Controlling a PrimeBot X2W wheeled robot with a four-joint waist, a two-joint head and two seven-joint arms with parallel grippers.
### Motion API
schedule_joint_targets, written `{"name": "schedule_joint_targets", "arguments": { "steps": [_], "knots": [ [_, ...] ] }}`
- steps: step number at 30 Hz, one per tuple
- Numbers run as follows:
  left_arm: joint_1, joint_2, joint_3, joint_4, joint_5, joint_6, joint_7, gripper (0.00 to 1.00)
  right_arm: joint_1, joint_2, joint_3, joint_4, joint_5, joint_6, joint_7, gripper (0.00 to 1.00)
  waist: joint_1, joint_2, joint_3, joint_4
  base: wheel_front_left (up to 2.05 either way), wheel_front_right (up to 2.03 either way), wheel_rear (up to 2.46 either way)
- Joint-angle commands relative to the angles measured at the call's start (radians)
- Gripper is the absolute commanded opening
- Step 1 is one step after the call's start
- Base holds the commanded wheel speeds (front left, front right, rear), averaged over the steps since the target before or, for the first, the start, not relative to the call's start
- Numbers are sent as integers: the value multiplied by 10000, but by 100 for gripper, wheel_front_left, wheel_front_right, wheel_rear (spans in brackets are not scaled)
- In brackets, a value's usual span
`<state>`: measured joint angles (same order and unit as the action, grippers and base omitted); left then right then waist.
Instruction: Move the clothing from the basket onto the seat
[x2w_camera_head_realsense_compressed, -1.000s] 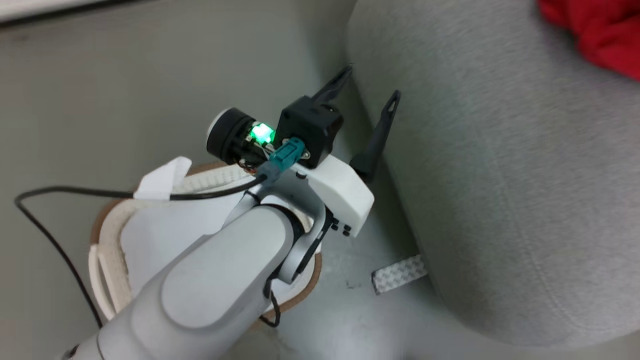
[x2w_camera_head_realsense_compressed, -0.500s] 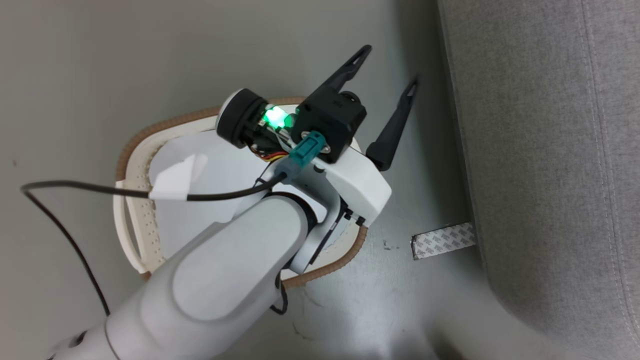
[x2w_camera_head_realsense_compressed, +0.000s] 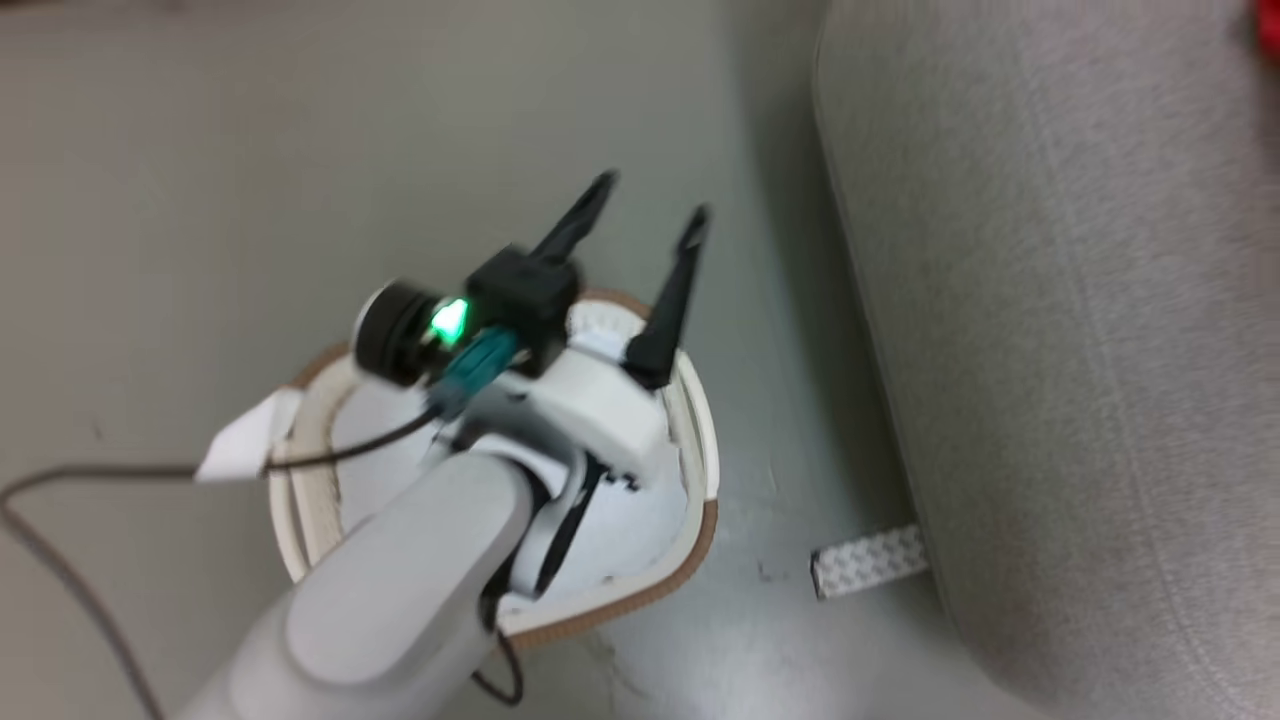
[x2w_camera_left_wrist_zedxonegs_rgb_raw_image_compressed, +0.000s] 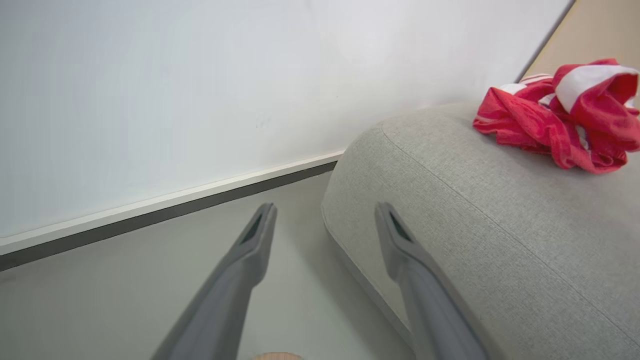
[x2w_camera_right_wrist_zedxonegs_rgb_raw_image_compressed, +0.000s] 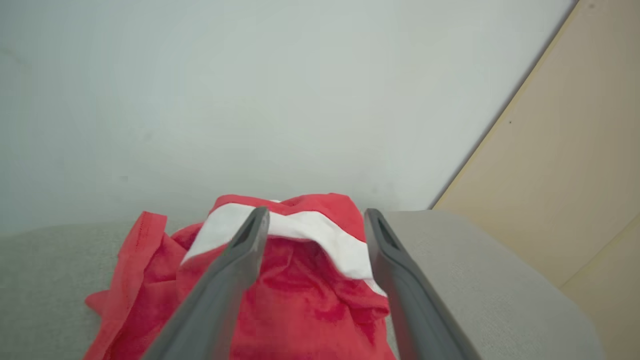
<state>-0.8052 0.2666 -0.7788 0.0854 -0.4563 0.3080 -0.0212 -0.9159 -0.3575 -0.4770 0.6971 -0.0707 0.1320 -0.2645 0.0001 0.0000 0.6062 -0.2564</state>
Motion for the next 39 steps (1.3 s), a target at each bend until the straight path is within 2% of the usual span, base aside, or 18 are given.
{"name": "schedule_joint_targets", "arguments": {
  "steps": [1, 8, 11, 22, 31, 39],
  "knots": [
    [341, 109, 125, -39, -127, 80, -227, 100, 400, 37, 107, -313, 68, -27, 6, 100, -1, 0, -935, 103, 0, 0, 0],
    [2189, 573, 783, 172, -875, 387, -1427, 100, 2379, 819, 1306, -2196, 584, -27, 7, 100, -1, 0, -2717, 571, 0, 0, 0],
    [2920, 727, 1025, 299, -1126, 429, -1831, 100, 3227, 876, 1771, -2675, 840, -27, 7, 100, -1, 0, -3421, 850, 0, 0, 0],
    [5590, 1127, 2210, 633, -1617, 310, -2431, 100, 5594, 1891, 2925, -3109, 677, -27, 7, 100, -1, 0, -5586, 1432, 0, 0, 0],
    [7507, 831, 3815, 555, -876, -126, -2431, 100, 7377, 2800, 3513, -3593, 459, -27, 7, 100, -1, 0, -6322, 1493, 0, 0, 0],
    [8380, 241, 5169, 834, 16, -770, -2433, 100, 8436, 3037, 3894, -3860, 733, -27, 7, 100, -1, 0, -6519, 1673, 0, 0, 0]
  ]
}}
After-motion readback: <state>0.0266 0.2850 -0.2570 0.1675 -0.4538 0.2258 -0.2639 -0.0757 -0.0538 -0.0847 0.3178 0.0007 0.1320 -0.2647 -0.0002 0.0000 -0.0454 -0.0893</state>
